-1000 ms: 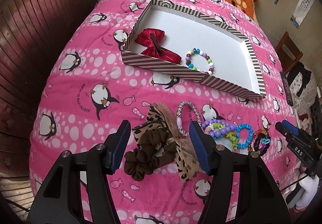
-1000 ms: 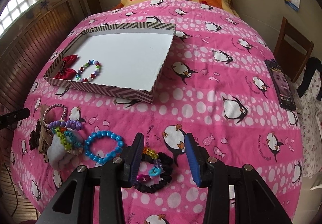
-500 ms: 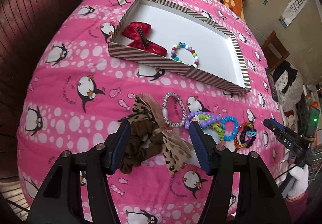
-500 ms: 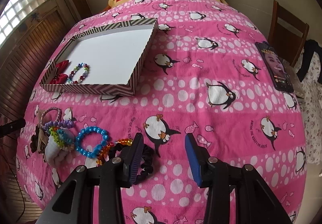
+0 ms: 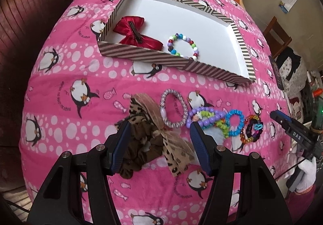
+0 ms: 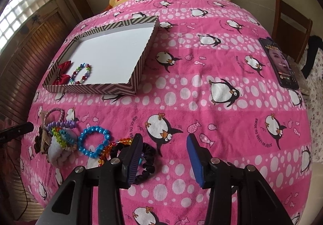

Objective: Organize jewelry
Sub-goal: 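Move both tools back over the remaining bracelets beside the tray, then grasp the silver rhinestone bracelet with the left tool while the right tool grasps the blue bead bracelet, then carry both bracelets into the white tray and open both tools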

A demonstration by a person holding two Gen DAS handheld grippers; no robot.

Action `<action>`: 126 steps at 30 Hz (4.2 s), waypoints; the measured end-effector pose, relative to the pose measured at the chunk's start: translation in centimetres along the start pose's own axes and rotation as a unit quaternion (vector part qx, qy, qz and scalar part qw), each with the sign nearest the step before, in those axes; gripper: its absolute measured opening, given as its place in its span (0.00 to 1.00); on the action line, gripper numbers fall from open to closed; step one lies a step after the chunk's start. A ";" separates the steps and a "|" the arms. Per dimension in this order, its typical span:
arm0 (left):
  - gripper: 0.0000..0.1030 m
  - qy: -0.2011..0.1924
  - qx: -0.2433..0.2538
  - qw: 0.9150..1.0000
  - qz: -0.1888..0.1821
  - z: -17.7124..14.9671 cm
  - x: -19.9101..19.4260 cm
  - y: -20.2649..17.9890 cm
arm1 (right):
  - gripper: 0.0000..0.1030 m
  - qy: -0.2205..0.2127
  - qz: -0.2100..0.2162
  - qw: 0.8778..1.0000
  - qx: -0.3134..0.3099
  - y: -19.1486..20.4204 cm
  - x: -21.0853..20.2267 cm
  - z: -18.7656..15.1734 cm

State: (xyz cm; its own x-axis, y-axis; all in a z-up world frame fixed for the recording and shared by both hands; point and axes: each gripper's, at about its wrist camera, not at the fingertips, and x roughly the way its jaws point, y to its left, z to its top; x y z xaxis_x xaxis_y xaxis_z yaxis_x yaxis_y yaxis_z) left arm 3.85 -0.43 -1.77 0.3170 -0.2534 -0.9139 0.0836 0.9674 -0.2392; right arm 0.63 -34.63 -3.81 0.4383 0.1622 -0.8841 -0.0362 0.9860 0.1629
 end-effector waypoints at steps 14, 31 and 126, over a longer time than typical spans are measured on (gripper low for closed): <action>0.59 0.007 0.031 0.999 0.020 2.4 1.7 -0.9 | 0.42 0.032 0.013 0.999 -0.039 0.6 1.4 -1.2; 0.58 0.032 0.052 0.998 0.035 3.8 5.1 -2.5 | 0.39 0.024 0.089 0.993 -0.079 4.3 0.7 -0.3; 0.06 -0.061 0.009 0.994 0.089 16.4 4.6 0.3 | 0.08 -0.054 0.104 0.969 -0.216 17.0 4.3 16.0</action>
State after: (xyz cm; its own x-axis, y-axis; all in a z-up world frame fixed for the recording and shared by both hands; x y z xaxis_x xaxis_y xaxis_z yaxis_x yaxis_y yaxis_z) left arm 20.78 -1.27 -0.65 0.4396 -0.0771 -0.8949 0.0318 0.9970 -0.0703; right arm 16.27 -17.81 2.20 0.4723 0.3774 -0.7966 -0.4967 0.8605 0.1132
